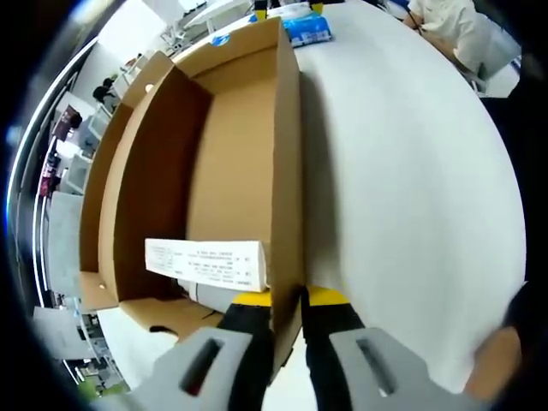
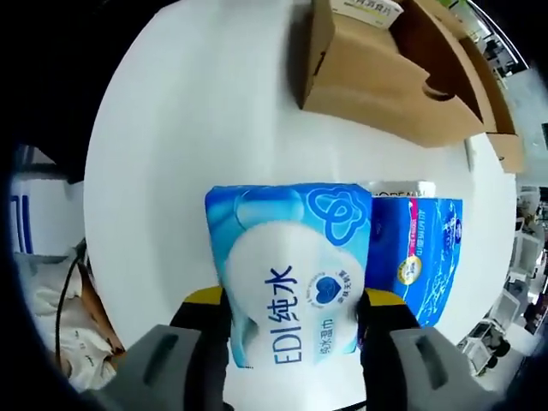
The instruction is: Operate the shoe box by opening the lid, removing the specified soft item, and placing it in the target area until the item is outside and the box remains undamaged.
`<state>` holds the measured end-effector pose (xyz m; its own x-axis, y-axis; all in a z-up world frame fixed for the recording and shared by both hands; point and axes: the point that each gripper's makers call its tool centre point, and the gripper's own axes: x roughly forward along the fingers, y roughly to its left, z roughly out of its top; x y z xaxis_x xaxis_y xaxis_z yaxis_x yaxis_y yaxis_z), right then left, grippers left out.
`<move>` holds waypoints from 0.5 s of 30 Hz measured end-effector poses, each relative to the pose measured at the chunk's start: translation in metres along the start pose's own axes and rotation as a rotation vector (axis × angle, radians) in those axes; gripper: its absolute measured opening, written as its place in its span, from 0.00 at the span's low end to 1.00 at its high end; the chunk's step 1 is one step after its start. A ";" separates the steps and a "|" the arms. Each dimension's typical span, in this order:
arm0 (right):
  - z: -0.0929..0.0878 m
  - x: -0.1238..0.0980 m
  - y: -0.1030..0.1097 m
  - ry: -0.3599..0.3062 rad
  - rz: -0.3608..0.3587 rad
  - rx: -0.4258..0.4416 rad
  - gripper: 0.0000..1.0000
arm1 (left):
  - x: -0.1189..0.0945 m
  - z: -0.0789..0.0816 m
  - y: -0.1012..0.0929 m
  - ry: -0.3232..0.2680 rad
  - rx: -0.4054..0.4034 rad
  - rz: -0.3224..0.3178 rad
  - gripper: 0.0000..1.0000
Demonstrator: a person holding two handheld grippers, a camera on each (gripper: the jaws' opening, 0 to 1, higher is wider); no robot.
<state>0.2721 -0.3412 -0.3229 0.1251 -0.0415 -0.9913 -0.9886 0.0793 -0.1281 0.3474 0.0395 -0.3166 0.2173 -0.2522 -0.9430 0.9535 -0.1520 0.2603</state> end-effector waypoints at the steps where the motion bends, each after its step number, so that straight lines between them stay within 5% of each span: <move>1: -0.001 -0.002 0.000 0.005 -0.005 -0.002 0.60 | 0.000 0.000 0.000 0.000 -0.002 0.000 0.10; 8: 0.003 -0.027 0.002 0.003 -0.067 0.024 0.57 | 0.000 0.000 0.000 0.000 0.004 -0.001 0.10; 15: 0.046 -0.072 -0.012 -0.125 -0.188 -0.039 0.55 | 0.000 0.000 0.000 0.000 0.007 -0.003 0.10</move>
<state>0.2790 -0.2937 -0.2515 0.3142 0.0722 -0.9466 -0.9492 0.0436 -0.3118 0.3476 0.0392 -0.3163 0.2142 -0.2521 -0.9437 0.9526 -0.1595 0.2589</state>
